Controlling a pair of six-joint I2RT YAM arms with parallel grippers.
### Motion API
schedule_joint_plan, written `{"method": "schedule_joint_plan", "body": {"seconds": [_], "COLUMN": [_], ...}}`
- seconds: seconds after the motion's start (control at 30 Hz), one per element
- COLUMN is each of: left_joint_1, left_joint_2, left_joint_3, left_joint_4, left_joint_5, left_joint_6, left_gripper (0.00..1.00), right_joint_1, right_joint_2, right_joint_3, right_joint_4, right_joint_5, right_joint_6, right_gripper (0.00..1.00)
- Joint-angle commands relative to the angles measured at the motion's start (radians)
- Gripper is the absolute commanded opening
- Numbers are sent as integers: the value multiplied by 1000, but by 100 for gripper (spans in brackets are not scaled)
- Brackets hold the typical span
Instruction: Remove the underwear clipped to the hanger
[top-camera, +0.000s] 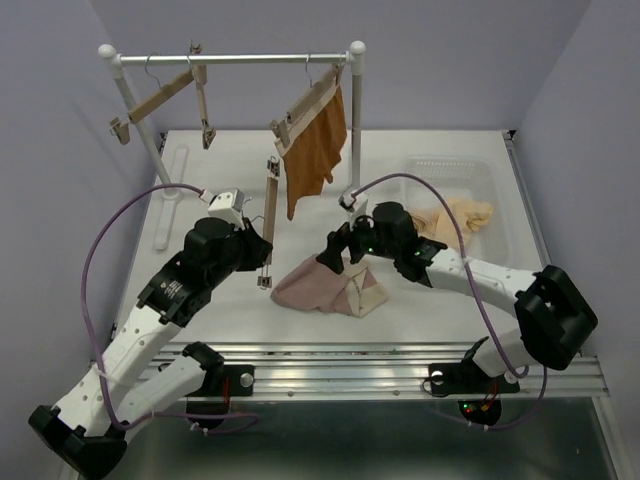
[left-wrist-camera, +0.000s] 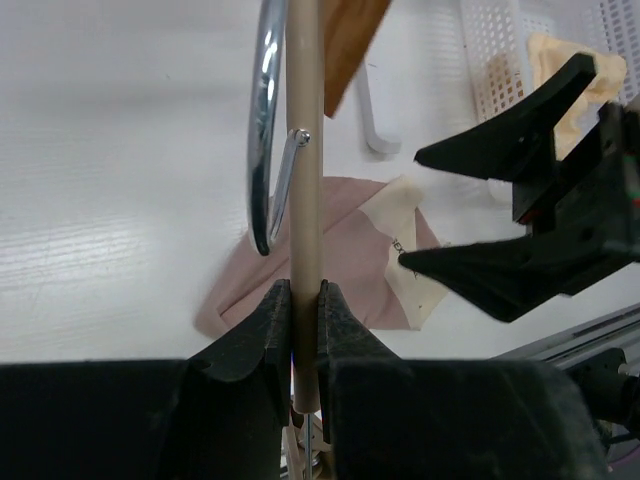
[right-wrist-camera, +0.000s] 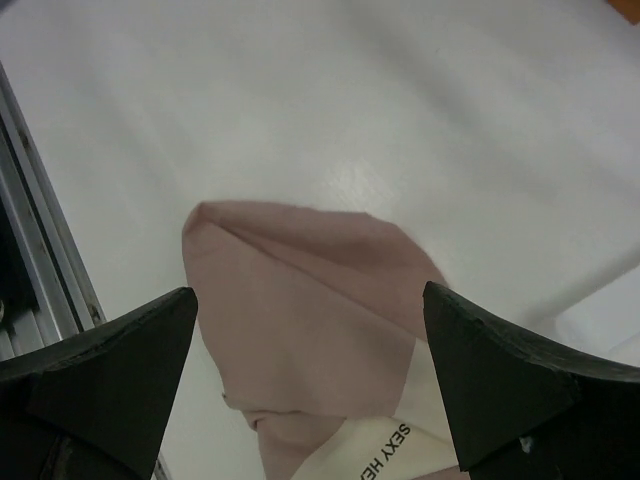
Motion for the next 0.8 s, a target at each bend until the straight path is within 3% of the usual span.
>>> {"method": "schedule_joint_plan", "body": {"seconds": [0.0,0.3,0.37,0.4,0.43,0.5,0.53,0.6,0.63,0.77], "left_joint_1": [1,1,1,1,1,1,3,1,3,3], "left_joint_2": [-39,-64,-66,-67,-70,-75,-78,-75,-70,-41], "left_joint_3": [28,42,43,46,46,49,51,54,55,66], "left_joint_4": [-22,-80,-86,-95,-98,-103,-103,-106,-105,-91], "left_joint_5": [-48,-102,-121,-128,-141,-155,-172,-186,-191,-215], "left_joint_6": [-36,-44,-50,-53,-58,-67,-73,-79,-79,-81], "left_gripper": [0,0,0,0,0,0,0,0,0,0], "right_joint_1": [96,238,258,268,269,269,269,269,269,269], "right_joint_2": [64,228,271,282,291,300,302,293,282,195], "right_joint_3": [41,88,102,107,111,116,122,133,137,159], "right_joint_4": [-125,-240,-278,-280,-280,-268,-266,-268,-266,-254], "right_joint_5": [53,210,261,305,321,405,431,496,516,667], "right_joint_6": [-209,-331,-339,-338,-333,-315,-305,-282,-275,-212], "right_gripper": [100,100,93,86,69,55,41,23,1,1]}}
